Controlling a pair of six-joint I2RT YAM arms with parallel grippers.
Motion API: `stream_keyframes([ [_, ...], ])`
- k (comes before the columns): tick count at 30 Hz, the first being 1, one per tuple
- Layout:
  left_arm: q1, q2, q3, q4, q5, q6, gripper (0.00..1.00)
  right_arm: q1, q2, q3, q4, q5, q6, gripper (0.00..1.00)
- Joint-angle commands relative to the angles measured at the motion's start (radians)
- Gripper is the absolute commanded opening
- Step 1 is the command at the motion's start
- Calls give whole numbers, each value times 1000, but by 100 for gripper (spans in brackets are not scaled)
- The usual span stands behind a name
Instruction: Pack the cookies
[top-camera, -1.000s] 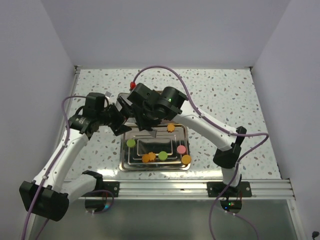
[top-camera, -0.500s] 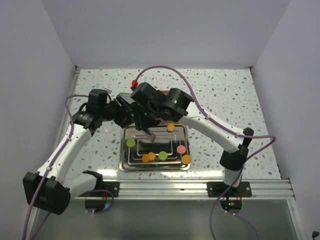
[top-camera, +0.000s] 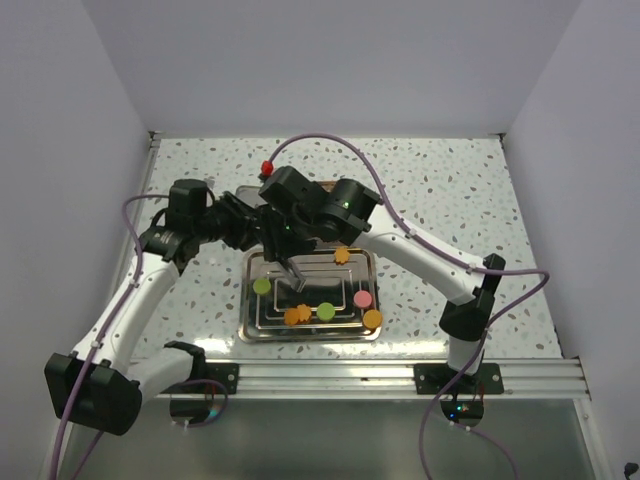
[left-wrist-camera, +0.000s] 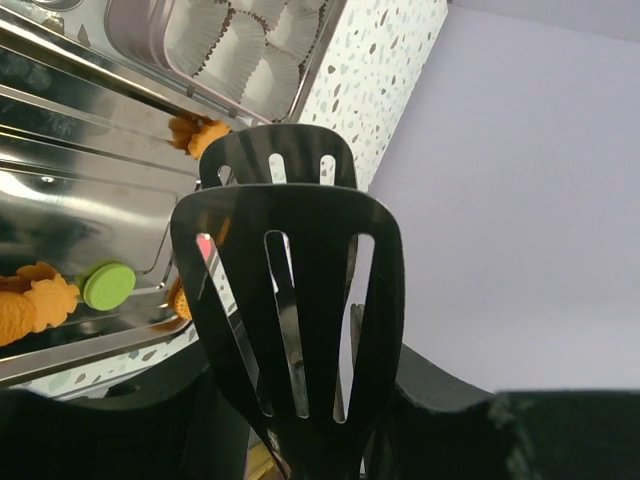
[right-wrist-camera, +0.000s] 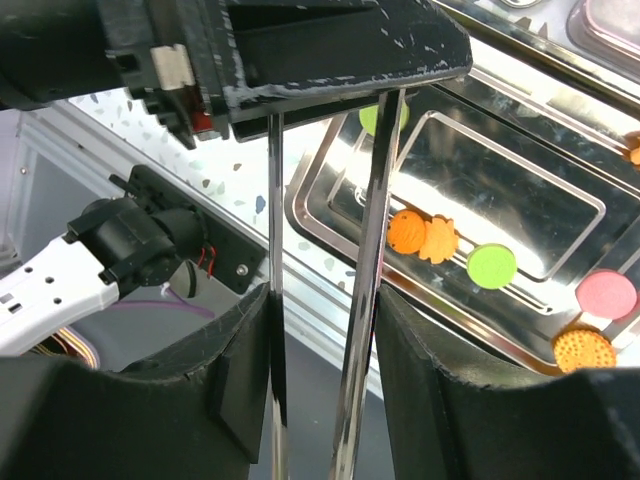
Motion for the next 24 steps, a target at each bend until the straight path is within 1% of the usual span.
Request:
stream_keyframes([
  [1, 24, -44, -4, 66, -14, -55, 35, 2, -31, -18, 58, -46, 23, 47],
  [10, 43, -108, 0, 96, -94, -115, 26, 2, -29, -65, 96, -79, 48, 55],
  [14, 47, -128, -2, 109, -117, -131, 25, 4, -28, -78, 105, -87, 52, 60],
  [18, 50, -137, -2, 106, -127, -141, 24, 4, -24, -76, 107, -92, 55, 63],
  [24, 52, -142, 6, 120, -155, -163, 24, 16, -12, -61, 102, -95, 58, 63],
])
